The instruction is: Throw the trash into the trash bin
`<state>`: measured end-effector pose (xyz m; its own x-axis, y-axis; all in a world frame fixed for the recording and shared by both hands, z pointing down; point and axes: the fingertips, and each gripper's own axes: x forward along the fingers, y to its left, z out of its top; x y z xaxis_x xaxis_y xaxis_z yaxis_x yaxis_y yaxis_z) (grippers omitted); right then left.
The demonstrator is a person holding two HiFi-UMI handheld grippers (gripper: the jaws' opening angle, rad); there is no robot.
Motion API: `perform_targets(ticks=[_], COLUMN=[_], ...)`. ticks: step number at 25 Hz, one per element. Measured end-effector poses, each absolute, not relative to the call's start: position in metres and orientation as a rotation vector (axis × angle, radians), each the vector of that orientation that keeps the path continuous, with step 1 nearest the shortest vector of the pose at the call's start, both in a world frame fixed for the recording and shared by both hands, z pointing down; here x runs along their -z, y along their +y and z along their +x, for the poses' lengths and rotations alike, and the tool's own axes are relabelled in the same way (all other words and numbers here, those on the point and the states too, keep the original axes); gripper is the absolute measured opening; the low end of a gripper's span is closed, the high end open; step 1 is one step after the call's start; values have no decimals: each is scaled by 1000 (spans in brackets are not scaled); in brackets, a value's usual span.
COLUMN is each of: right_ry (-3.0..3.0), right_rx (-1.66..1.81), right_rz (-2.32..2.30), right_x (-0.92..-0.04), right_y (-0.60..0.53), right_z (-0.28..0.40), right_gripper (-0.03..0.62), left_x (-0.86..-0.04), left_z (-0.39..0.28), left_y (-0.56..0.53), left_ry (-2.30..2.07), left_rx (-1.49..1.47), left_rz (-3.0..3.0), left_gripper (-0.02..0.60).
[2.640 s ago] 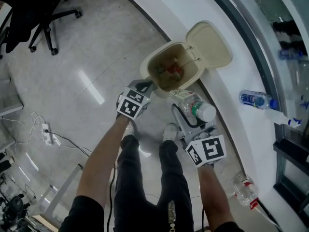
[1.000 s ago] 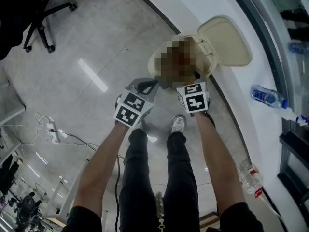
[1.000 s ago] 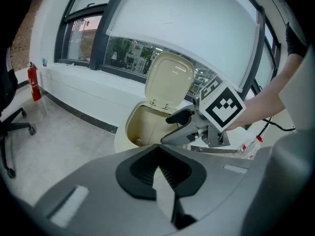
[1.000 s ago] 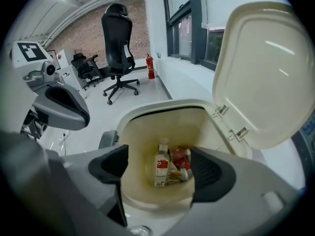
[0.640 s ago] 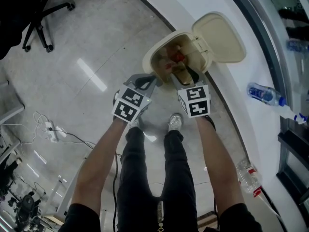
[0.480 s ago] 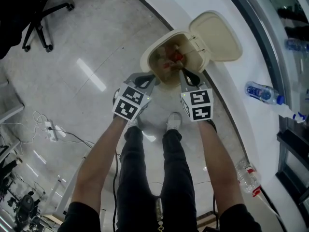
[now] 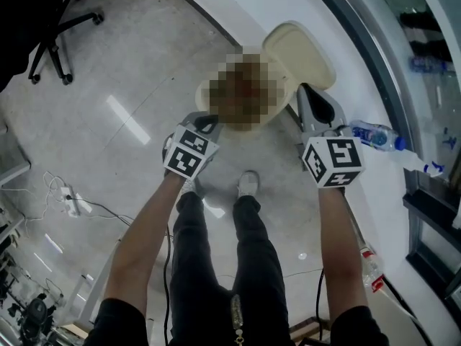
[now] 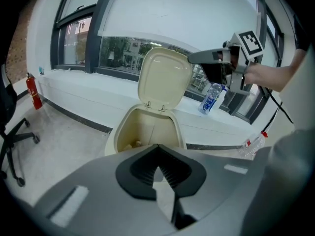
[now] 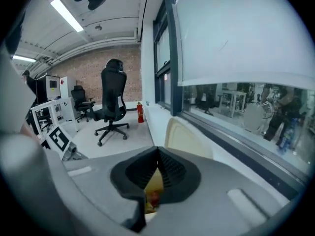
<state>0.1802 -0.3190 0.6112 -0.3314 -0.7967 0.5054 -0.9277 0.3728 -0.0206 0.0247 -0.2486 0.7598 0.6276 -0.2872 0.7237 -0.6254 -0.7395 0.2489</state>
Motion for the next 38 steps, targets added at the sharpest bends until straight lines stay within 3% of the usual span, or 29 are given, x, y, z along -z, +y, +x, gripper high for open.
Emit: perform_targets(ticks=[7, 14, 38], right_ry=[-2175, -2062, -2167], right_rx=[-382, -505, -752], right_rz=[1730, 1626, 1087], right_x=[-560, -599, -737], right_y=[-361, -373, -243], right_z=[246, 274, 107], right_gripper=[2, 3, 2], left_x=[-740, -728, -739], left_z=[33, 35, -23], left_y=[-263, -271, -246], left_ry=[-714, -722, -821], left_rx=[-959, -981, -1036], left_rz=[2392, 2402, 2289], left_gripper=[6, 6, 6])
